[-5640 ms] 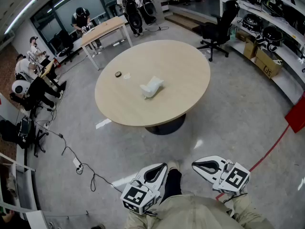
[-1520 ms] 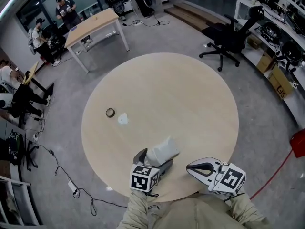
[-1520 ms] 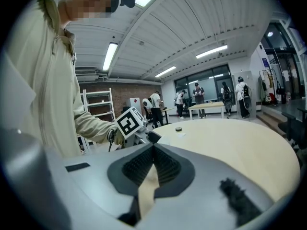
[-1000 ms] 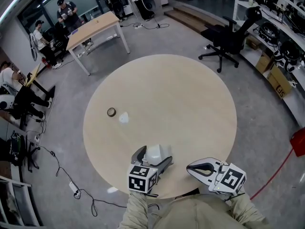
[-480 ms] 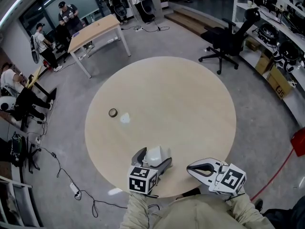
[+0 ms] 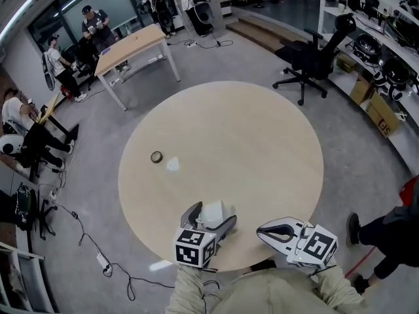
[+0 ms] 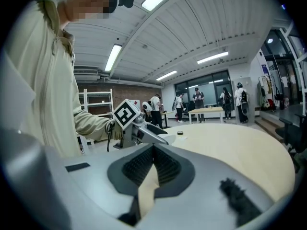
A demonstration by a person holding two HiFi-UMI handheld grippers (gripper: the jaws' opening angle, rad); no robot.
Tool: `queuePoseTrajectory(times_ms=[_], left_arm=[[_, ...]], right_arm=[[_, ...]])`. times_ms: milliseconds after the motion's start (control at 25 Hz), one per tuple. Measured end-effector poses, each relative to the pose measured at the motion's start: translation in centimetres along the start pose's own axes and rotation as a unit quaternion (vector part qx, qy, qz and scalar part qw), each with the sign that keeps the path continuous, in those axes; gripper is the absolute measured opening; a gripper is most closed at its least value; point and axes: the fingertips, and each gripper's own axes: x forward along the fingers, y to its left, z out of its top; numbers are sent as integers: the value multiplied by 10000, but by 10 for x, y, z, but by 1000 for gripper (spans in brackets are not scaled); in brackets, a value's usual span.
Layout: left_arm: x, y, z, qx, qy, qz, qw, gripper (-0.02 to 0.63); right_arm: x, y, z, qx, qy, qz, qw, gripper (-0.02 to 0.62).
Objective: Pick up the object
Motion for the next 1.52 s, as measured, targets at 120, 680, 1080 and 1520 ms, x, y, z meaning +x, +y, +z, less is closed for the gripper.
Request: queuePoseTrajectory(times_ms=[120, 680, 1080, 1520], left_arm=[[-2, -4, 4, 91, -52, -15, 9999, 485], [-37, -10, 8, 182, -294, -121, 9993, 480], [-54, -11, 2, 124, -405, -189, 9989, 477], [-62, -24, -6, 172, -374, -243, 9989, 474]], right_arm=[[-1, 2, -2, 2, -9, -3, 10000, 3], [6, 25, 2, 7, -15, -133, 9999, 3], [9, 49, 1, -29, 48, -188, 9998, 3], [1, 64, -5, 61, 25, -223, 9997, 3]])
